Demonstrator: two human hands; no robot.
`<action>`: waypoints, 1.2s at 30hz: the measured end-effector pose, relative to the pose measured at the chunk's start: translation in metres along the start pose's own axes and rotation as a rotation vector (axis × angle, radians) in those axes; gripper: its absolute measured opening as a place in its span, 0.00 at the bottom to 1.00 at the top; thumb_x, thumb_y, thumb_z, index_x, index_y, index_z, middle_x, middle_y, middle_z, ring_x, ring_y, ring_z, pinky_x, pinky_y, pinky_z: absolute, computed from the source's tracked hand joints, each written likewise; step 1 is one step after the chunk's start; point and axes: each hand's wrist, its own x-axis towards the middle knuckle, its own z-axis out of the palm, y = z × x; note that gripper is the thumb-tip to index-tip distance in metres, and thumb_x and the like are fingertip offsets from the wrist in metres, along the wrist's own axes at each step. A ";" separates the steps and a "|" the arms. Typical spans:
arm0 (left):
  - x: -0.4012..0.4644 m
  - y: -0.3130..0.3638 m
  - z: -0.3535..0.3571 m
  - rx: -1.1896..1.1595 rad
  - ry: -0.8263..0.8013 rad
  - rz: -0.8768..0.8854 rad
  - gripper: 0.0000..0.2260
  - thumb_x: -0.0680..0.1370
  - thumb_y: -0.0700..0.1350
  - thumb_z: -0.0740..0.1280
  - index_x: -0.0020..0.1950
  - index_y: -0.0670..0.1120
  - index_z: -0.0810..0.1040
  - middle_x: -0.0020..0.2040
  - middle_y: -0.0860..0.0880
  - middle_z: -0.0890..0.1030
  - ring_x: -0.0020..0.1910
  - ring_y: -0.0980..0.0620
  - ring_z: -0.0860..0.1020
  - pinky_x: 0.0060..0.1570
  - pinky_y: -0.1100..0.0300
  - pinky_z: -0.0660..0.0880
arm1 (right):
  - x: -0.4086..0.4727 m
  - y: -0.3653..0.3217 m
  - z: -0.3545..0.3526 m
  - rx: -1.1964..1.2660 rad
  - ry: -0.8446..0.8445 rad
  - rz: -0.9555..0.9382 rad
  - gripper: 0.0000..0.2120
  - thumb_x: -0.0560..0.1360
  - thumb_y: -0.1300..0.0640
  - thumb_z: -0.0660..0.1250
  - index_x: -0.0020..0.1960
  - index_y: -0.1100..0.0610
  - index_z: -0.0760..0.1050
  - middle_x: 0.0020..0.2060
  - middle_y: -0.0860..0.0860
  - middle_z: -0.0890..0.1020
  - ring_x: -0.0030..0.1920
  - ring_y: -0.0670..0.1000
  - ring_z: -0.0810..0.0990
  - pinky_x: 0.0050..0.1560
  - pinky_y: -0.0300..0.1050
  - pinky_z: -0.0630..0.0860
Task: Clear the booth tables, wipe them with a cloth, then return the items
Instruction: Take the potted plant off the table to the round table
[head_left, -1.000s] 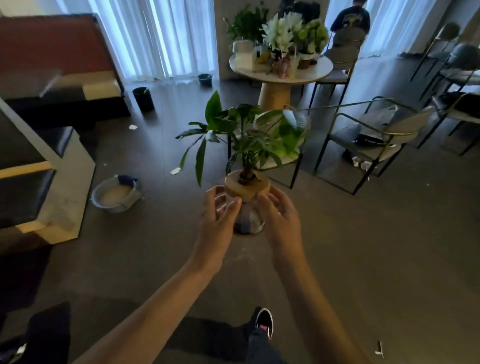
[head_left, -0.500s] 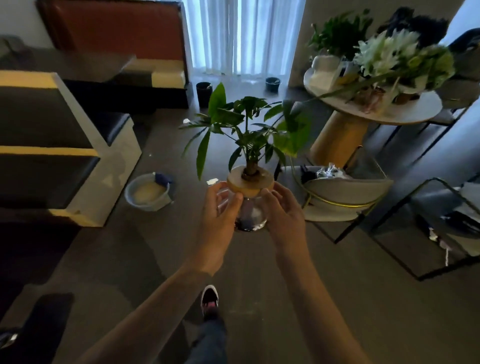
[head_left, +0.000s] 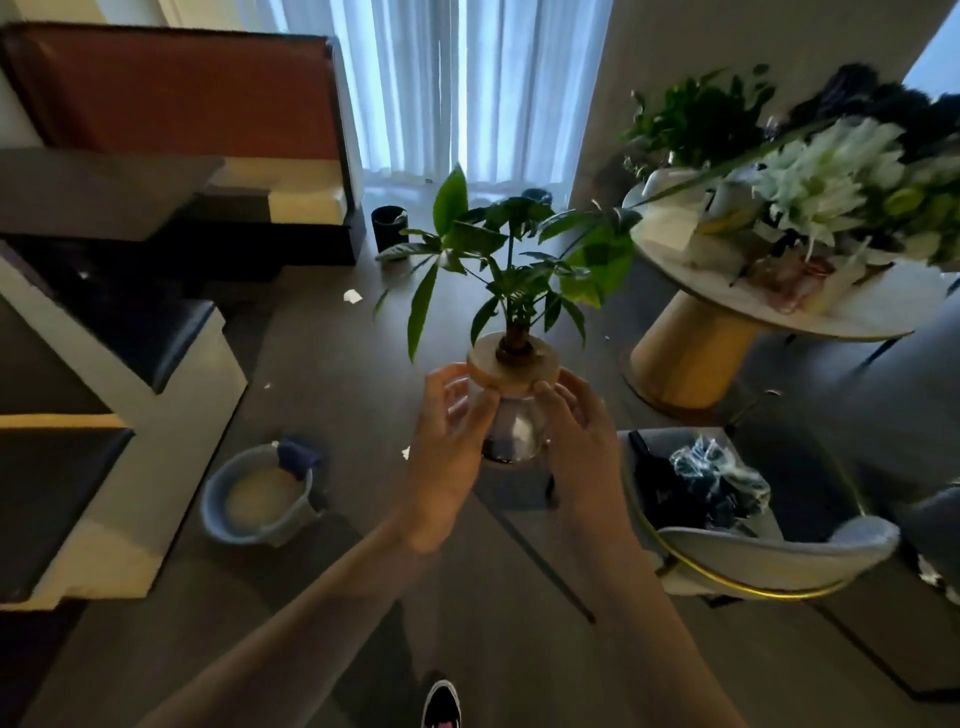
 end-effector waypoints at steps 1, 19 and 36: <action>0.026 -0.002 0.003 -0.003 -0.020 -0.020 0.13 0.82 0.47 0.66 0.66 0.48 0.72 0.63 0.46 0.80 0.61 0.51 0.81 0.52 0.57 0.81 | 0.024 0.001 0.005 0.003 0.019 0.007 0.10 0.78 0.50 0.69 0.59 0.45 0.77 0.57 0.48 0.83 0.54 0.45 0.82 0.51 0.41 0.77; 0.419 -0.069 0.199 0.057 -0.348 -0.173 0.16 0.78 0.62 0.59 0.62 0.60 0.76 0.54 0.64 0.83 0.53 0.69 0.79 0.50 0.62 0.77 | 0.453 0.010 -0.050 0.069 0.245 0.056 0.08 0.74 0.44 0.70 0.53 0.40 0.80 0.53 0.49 0.84 0.56 0.52 0.83 0.62 0.62 0.76; 0.635 -0.165 0.422 0.083 -0.654 -0.305 0.24 0.85 0.58 0.47 0.73 0.51 0.72 0.57 0.57 0.83 0.54 0.63 0.80 0.59 0.56 0.74 | 0.700 0.052 -0.186 0.047 0.667 0.018 0.11 0.79 0.56 0.69 0.60 0.52 0.81 0.51 0.46 0.85 0.54 0.44 0.82 0.57 0.43 0.76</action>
